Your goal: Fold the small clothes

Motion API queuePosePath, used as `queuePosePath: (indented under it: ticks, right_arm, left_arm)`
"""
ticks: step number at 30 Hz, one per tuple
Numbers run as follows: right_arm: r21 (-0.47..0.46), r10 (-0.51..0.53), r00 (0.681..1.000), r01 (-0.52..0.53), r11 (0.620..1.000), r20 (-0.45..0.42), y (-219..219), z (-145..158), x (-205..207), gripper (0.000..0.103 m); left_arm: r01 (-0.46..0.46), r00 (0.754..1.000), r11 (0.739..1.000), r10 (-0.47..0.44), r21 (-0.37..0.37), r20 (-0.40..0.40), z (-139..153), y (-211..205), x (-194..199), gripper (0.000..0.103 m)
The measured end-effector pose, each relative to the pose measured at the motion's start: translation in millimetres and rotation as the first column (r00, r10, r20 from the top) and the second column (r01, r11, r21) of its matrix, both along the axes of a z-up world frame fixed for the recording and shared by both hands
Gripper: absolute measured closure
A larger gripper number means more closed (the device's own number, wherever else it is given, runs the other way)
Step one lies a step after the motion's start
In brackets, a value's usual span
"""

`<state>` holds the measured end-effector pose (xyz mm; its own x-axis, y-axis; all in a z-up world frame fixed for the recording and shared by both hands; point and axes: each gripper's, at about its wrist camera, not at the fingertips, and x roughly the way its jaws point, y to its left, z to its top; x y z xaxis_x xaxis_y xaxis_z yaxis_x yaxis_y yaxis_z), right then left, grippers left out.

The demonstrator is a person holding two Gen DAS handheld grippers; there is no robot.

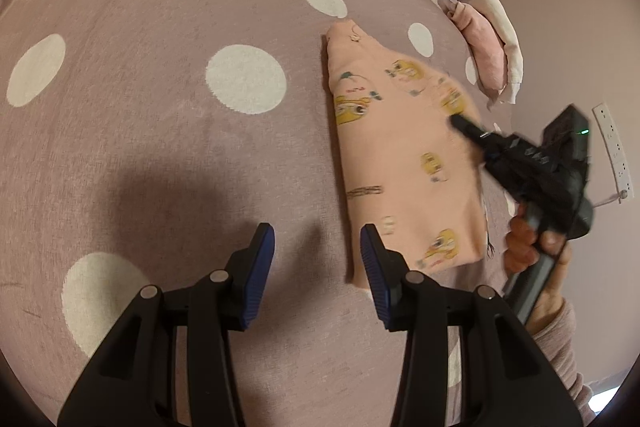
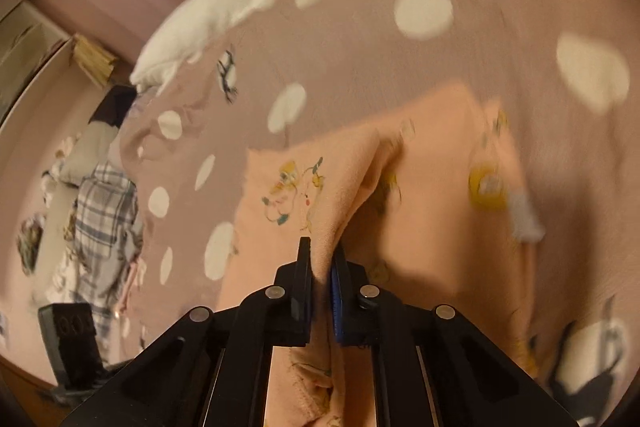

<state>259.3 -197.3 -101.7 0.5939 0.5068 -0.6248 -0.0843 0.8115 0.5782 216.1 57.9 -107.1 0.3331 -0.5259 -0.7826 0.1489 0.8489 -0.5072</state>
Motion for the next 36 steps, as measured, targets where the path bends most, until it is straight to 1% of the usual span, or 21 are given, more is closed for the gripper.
queuePosePath:
  ticks: [1, 4, 6, 7, 11, 13, 15, 16, 18, 19, 20, 22, 23, 25, 27, 28, 31, 33, 36]
  right_arm:
    - [-0.007, -0.005, 0.999, 0.005, 1.000, 0.032, -5.8, 12.2, -2.7, 0.094]
    - [-0.036, -0.048, 0.995, 0.051, 0.998, 0.086, -24.7, 33.3, -5.9, 0.094]
    - [-0.045, -0.069, 0.994, 0.073, 0.996, 0.085, -37.0, 34.2, -5.2, 0.094]
    - [-0.068, -0.078, 0.995, 0.082, 0.994, 0.058, -44.4, 28.8, -3.1, 0.094]
    - [-0.146, -0.092, 0.995, 0.085, 0.986, -0.039, -51.4, -2.6, 4.7, 0.094]
    - [-0.140, -0.105, 0.993, 0.097, 0.985, -0.051, -55.0, -11.2, 5.9, 0.094]
    - [-0.115, -0.122, 0.991, 0.115, 0.987, -0.053, -59.2, -11.1, 5.1, 0.094]
    - [-0.119, -0.135, 0.990, 0.130, 0.984, -0.040, -60.3, -8.5, 3.9, 0.094]
    - [-0.194, -0.173, 0.985, 0.173, 0.966, 0.016, -58.0, 2.8, -0.8, 0.092]
    - [-0.239, -0.196, 0.979, 0.205, 0.949, 0.061, -56.7, 10.4, -4.5, 0.092]
    - [-0.256, -0.207, 0.973, 0.228, 0.939, 0.104, -56.1, 17.9, -7.8, 0.092]
    - [-0.238, -0.182, 0.970, 0.218, 0.947, 0.162, -54.9, 28.5, -10.3, 0.092]
    - [-0.235, -0.162, 0.972, 0.200, 0.951, 0.170, -55.8, 30.8, -8.1, 0.092]
    - [-0.244, -0.114, 0.982, 0.149, 0.958, 0.152, -52.0, 29.5, 1.5, 0.092]
    - [-0.274, -0.093, 0.991, 0.117, 0.955, 0.098, -46.8, 19.0, 15.0, 0.092]
    - [-0.289, -0.097, 0.994, 0.108, 0.951, 0.052, -47.1, 8.3, 24.8, 0.092]
    - [-0.287, -0.149, 0.988, 0.135, 0.948, -0.026, -52.8, -14.6, 37.9, 0.092]
    - [-0.282, -0.172, 0.985, 0.161, 0.946, -0.017, -55.5, -16.3, 36.6, 0.093]
    - [-0.280, -0.187, 0.982, 0.179, 0.943, -0.004, -58.6, -9.7, 29.2, 0.092]
  left_arm:
    - [0.006, 1.000, 1.000, -0.006, 0.003, 0.003, 0.4, -3.1, 0.9, 0.059]
    - [0.028, 1.000, 1.000, -0.028, 0.007, 0.006, -1.1, -9.9, 2.1, 0.059]
    - [0.043, 0.999, 0.999, -0.043, 0.010, 0.007, -2.7, -16.5, 4.8, 0.059]
    - [0.053, 0.999, 0.999, -0.053, 0.012, 0.009, -2.5, -22.5, 6.8, 0.059]
    - [0.094, 0.995, 0.996, -0.094, 0.011, 0.029, 1.9, -45.3, 14.4, 0.059]
    - [0.120, 0.992, 0.993, -0.120, 0.017, 0.044, 5.1, -56.1, 14.9, 0.059]
    - [0.151, 0.986, 0.988, -0.153, 0.030, 0.065, 8.2, -70.4, 15.4, 0.059]
    - [0.169, 0.982, 0.985, -0.172, 0.037, 0.074, 9.2, -78.0, 15.3, 0.059]
    - [0.189, 0.978, 0.981, -0.193, 0.045, 0.085, 7.9, -87.9, 16.7, 0.059]
    - [0.197, 0.976, 0.979, -0.201, 0.048, 0.088, 6.9, -92.3, 17.2, 0.059]
    - [0.208, 0.973, 0.977, -0.212, 0.049, 0.088, 5.0, -98.0, 18.6, 0.059]
    - [0.227, 0.969, 0.973, -0.231, 0.050, 0.085, 0.2, -107.3, 20.5, 0.060]
    - [0.237, 0.967, 0.970, -0.241, 0.057, 0.084, -2.1, -112.4, 20.7, 0.061]
    - [0.255, 0.962, 0.964, -0.260, 0.072, 0.080, -7.3, -121.1, 21.3, 0.061]
    - [0.272, 0.959, 0.958, -0.278, 0.090, 0.060, -16.6, -127.9, 22.6, 0.061]
    - [0.273, 0.959, 0.957, -0.278, 0.097, 0.050, -21.5, -129.3, 24.2, 0.061]
    - [0.285, 0.956, 0.954, -0.290, 0.091, 0.047, -25.0, -131.1, 27.7, 0.059]
    - [0.295, 0.953, 0.952, -0.299, 0.083, 0.048, -24.2, -129.1, 29.0, 0.059]
    - [0.289, 0.955, 0.956, -0.292, 0.051, 0.051, -19.1, -122.3, 31.4, 0.059]
